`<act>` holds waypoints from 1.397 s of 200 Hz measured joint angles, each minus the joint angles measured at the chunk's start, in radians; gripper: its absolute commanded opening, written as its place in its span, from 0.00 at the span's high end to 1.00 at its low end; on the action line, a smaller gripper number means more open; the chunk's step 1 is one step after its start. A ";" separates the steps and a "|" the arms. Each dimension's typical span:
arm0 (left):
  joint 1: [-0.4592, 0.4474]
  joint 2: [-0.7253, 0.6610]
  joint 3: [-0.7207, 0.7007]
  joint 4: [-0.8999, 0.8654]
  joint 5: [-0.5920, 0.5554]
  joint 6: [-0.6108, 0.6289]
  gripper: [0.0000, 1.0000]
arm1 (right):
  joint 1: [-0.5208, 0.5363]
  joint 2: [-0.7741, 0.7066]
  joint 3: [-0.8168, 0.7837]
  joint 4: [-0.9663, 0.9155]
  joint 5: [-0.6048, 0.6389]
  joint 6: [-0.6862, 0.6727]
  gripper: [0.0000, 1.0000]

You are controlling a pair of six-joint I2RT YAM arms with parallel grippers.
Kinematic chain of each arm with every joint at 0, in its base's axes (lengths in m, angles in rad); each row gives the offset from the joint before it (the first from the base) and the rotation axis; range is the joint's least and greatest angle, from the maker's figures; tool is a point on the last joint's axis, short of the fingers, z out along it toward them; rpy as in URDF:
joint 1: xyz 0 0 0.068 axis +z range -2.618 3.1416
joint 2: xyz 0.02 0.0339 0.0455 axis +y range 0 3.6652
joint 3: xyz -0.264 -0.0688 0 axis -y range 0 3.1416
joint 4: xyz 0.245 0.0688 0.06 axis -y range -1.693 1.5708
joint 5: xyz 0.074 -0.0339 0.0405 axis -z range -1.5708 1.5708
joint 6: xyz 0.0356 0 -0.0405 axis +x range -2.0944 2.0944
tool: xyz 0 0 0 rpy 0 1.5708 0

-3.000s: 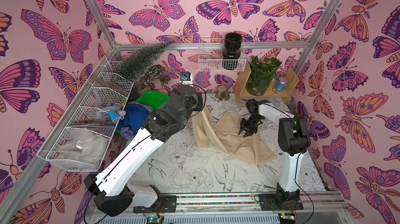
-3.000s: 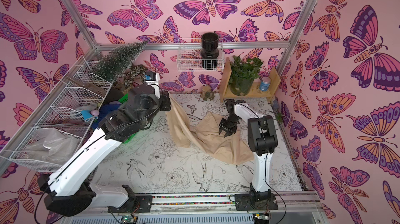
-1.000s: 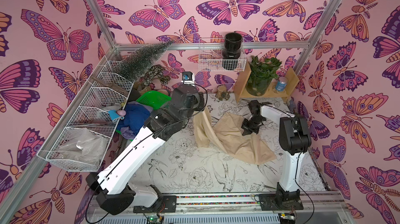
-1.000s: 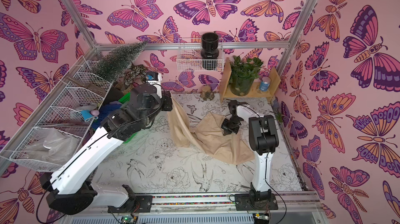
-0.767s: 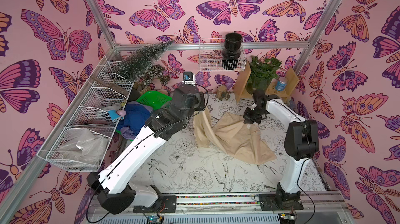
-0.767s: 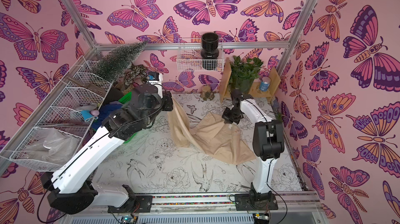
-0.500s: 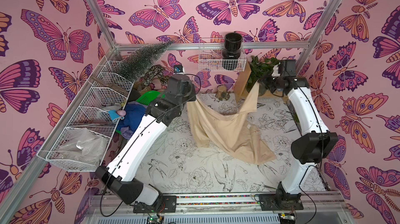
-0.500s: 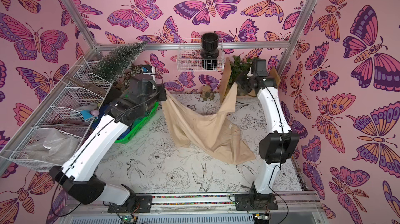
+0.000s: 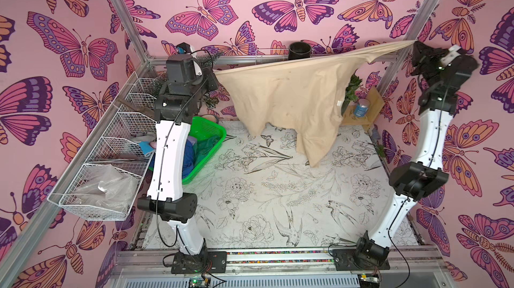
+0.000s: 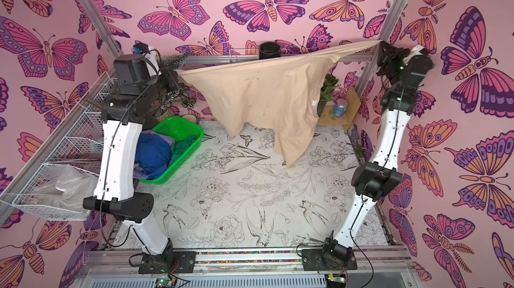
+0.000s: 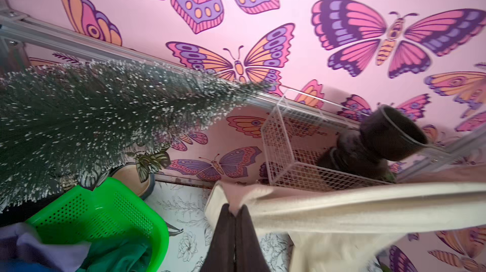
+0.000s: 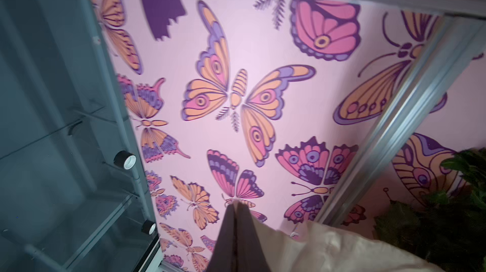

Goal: Fold and stack t-shirts
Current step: Flatten out the T-shirt at the center of the board.

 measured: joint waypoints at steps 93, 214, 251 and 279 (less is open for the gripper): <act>-0.019 -0.235 -0.491 0.002 -0.087 -0.053 1.00 | 0.071 -0.698 -1.016 -0.069 -0.039 -0.251 1.00; -0.153 -0.504 -1.149 0.000 0.021 -0.304 1.00 | 0.274 -0.859 -1.270 -1.255 0.123 -0.958 1.00; -0.196 -0.650 -1.286 -0.021 -0.101 -0.401 1.00 | 0.298 -0.958 -1.353 -1.380 0.202 -1.003 1.00; -0.195 -0.732 -1.271 -0.048 -0.174 -0.417 1.00 | 0.308 -1.023 -1.438 -1.474 0.252 -1.006 1.00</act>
